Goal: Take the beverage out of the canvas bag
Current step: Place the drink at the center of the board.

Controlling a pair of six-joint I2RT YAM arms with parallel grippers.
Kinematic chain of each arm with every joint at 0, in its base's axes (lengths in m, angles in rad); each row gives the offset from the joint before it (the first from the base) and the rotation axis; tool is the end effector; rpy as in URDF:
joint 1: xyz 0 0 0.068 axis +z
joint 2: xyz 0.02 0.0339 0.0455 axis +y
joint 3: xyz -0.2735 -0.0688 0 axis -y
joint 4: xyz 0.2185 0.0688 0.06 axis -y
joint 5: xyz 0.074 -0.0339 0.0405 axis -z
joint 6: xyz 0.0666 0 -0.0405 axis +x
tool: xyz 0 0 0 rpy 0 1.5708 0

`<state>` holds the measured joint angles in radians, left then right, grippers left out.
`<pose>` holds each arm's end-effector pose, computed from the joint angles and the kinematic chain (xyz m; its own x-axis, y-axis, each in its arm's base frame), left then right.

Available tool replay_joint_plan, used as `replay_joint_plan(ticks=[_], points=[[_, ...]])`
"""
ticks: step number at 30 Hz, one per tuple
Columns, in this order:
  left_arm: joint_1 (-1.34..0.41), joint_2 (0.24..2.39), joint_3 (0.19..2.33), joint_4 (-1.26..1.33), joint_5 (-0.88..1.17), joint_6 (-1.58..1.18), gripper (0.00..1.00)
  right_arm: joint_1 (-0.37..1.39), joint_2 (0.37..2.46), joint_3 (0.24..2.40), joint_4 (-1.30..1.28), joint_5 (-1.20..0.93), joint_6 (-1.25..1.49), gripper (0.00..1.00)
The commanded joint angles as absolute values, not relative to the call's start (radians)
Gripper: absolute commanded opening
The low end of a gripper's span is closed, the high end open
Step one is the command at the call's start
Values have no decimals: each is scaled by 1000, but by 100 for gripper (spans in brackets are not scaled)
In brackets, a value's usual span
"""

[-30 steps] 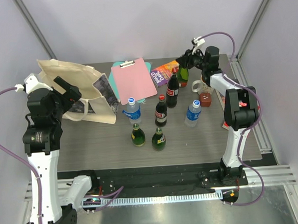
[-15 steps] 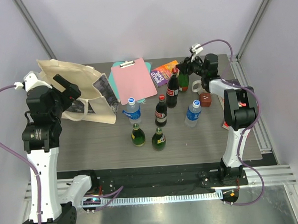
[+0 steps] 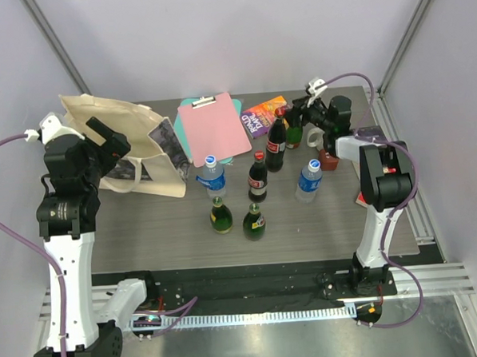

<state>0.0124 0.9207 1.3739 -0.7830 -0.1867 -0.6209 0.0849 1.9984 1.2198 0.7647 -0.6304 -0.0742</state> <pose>0.1564 0.0143 0.4357 -0.1541 -0.5736 -0.8045 -0.3411 0.7951 -0.5015 0.4539 0.0780 0.2499 0.0348 -0.0571 -0.9978 -0.6550 0.7527 -0.0660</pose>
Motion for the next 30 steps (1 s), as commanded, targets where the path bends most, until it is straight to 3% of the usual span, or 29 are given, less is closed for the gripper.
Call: replay_joint_plan(ticks=[1, 9, 15, 24, 30], points=[[9, 914, 1411, -747, -193, -620, 100, 80, 1878, 1198, 885, -641, -92, 70], [9, 930, 1408, -710, -161, -623, 100, 58, 1757, 1225, 720, -618, -75, 79], [9, 949, 1454, -623, -32, -692, 100, 37, 1698, 1509, 162, -621, -210, 100], [9, 973, 1496, -676, 37, -675, 100, 51, 1632, 1785, -296, -934, -284, 100], [11, 948, 1480, -773, -81, -667, 100, 247, 1595, 1825, -437, -959, -349, 100]])
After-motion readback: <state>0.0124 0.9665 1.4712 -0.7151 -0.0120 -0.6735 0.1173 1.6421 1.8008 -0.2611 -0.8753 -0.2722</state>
